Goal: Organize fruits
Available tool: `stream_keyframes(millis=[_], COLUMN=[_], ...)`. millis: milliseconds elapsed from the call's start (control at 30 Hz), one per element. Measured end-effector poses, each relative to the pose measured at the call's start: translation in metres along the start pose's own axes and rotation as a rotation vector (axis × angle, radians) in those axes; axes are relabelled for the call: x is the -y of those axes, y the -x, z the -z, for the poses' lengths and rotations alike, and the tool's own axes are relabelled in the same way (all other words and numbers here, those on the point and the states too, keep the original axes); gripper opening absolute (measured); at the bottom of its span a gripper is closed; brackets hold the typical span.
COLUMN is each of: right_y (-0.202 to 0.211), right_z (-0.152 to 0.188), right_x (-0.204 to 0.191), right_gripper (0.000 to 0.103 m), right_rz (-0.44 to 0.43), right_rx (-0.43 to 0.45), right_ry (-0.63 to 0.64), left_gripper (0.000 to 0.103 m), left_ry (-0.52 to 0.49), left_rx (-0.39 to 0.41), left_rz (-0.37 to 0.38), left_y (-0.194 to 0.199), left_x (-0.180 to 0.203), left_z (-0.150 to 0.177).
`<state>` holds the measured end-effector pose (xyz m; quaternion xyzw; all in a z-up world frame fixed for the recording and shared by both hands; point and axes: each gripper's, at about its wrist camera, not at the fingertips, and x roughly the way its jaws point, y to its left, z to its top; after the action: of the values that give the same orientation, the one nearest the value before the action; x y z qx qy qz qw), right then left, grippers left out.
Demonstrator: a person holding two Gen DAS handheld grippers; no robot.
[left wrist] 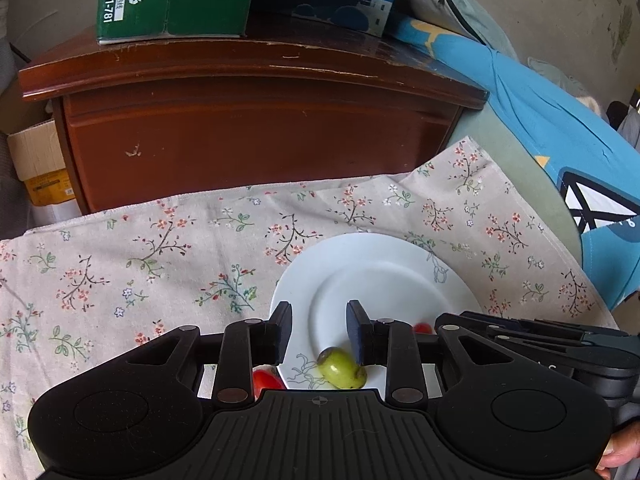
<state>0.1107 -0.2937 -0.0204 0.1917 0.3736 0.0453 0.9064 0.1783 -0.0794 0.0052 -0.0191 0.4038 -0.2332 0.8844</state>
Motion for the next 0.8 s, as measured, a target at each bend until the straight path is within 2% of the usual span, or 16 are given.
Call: stream_keyframes(millis=[67,167,233,400,800], right_y=[0.001,0.003,0.005,0.005,0.002], right_z=[0.0,-0.002,-0.003,-0.003,-0.002], right_x=[0.001,0.002,0.003,0.005,0.004], right_gripper=[0.029,0.034,0.035,0.035,0.036], right_rz=[-0.002,-0.009,-0.01,-0.002,0.004], right_rx=[-0.001,0.004,0.009,0.004,-0.005], right_ry=[-0.012,-0.028,-0.038,-0.052,-0.055], left_gripper=[0.04,0.041,0.041,0.041,0.041], left_ry=[0.014,0.008,-0.013,-0.144,-0.277], left_rx=[-0.004,-0.016,-0.051,-0.082,-0.139], left_rz=[-0.016,-0.054,-0.048,-0.063,0.057], left_y=[0.001,0.0,-0.003,-0.005,-0.015], left_x=[-0.006,-0.016,-0.021,-0.023,-0.038], left_z=[0.0,0.004,0.009,0.023,0.038])
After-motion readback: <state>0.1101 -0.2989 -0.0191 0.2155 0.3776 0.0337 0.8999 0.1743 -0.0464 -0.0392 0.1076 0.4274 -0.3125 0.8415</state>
